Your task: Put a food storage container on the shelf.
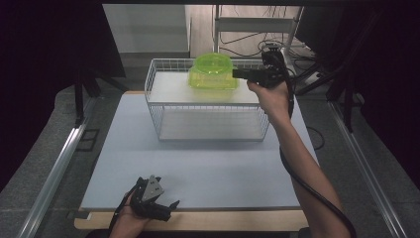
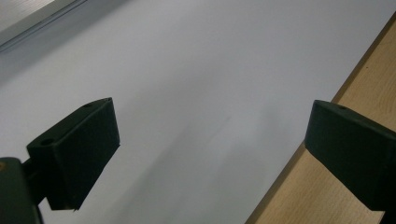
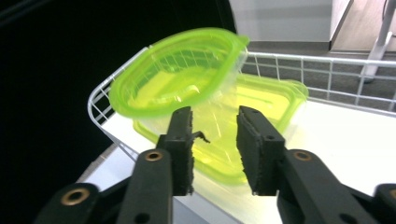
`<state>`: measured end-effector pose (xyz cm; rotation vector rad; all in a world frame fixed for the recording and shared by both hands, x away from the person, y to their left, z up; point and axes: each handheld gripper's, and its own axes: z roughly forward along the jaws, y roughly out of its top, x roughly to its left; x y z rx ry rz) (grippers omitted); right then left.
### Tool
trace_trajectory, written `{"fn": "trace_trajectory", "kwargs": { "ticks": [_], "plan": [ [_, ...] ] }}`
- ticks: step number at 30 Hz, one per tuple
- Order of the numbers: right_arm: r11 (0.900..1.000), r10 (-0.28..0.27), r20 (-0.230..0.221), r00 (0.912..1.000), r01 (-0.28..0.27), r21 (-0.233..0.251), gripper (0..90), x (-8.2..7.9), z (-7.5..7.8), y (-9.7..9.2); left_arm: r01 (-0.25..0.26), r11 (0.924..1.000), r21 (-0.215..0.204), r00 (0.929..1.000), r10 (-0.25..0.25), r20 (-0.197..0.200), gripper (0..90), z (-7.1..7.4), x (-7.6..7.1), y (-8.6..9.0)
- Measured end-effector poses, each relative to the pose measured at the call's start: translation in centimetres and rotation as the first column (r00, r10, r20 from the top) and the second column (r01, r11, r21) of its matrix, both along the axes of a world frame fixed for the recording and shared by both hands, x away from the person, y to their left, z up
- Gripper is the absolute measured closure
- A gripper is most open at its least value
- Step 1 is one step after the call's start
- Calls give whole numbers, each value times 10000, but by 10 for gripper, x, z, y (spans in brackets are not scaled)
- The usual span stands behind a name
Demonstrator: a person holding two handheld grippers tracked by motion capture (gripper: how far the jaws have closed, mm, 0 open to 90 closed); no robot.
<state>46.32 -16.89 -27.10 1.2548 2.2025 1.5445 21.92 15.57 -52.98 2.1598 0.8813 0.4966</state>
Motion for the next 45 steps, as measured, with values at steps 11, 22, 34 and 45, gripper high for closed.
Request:
{"fn": "trace_trajectory", "kwargs": {
  "ticks": [11,22,34,45],
  "plan": [
    [9974,527,272,9982,-513,-504,420,-21,-23,-9,-8,10000,-20,10000,7,-16,31,-1,0,0],
    [9862,1079,747,9914,-972,-1341,269,-49,-45,-11,-42,9999,-134,10000,42,-19,29,-1,1,1],
    [9767,1388,790,9872,-1233,-1758,165,-74,-75,-18,-153,9990,-427,9999,156,72,26,0,1,3],
    [9676,1610,1023,9816,-1366,-2122,89,-94,-102,-25,-132,9973,-727,9996,151,251,29,0,2,3]
  ]
}}
